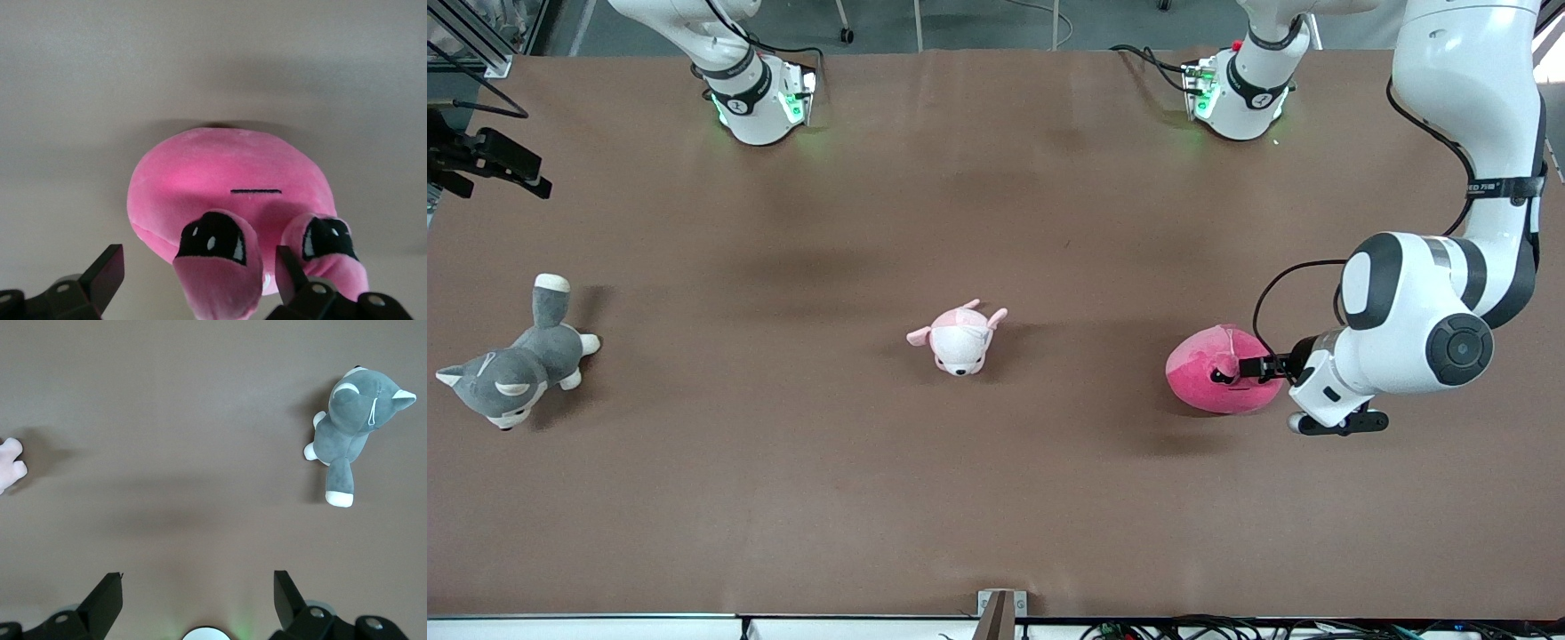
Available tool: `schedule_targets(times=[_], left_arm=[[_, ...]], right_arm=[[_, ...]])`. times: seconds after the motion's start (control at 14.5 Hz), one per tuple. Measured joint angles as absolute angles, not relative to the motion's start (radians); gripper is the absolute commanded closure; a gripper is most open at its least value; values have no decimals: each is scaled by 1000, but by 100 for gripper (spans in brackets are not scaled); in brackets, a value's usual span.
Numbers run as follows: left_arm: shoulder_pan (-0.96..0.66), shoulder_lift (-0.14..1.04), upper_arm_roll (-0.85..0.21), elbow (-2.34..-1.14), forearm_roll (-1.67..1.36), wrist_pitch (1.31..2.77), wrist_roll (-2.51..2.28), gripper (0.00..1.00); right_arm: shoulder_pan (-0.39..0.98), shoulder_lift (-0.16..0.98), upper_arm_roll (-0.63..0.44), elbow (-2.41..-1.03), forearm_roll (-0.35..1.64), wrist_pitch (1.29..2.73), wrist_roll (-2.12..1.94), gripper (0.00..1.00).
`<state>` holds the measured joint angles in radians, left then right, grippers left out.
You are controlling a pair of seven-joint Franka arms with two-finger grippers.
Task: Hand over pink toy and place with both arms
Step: 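Close the left gripper on the pink plush toy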
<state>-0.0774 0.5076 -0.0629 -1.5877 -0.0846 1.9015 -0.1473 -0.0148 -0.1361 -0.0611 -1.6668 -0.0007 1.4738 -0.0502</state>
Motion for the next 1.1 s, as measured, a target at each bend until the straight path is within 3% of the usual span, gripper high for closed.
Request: schedule_targets(times=[0.34,0.69,1.1], left_arm=[[-80,512,-64,-1590,-85,1901,-147,61],[-86,509,-66,-1583,-85,1901,-147,98],[-95,473,-125,-1524,-87,1893,-187,100]], right_arm=[[-15,-136,-61,-1667,-1,1474,-50,0],[-27,-136,-62,-1649,-1,1425,-49,0],[-95,-69,-62,-1642,-1,1514,-51,0]])
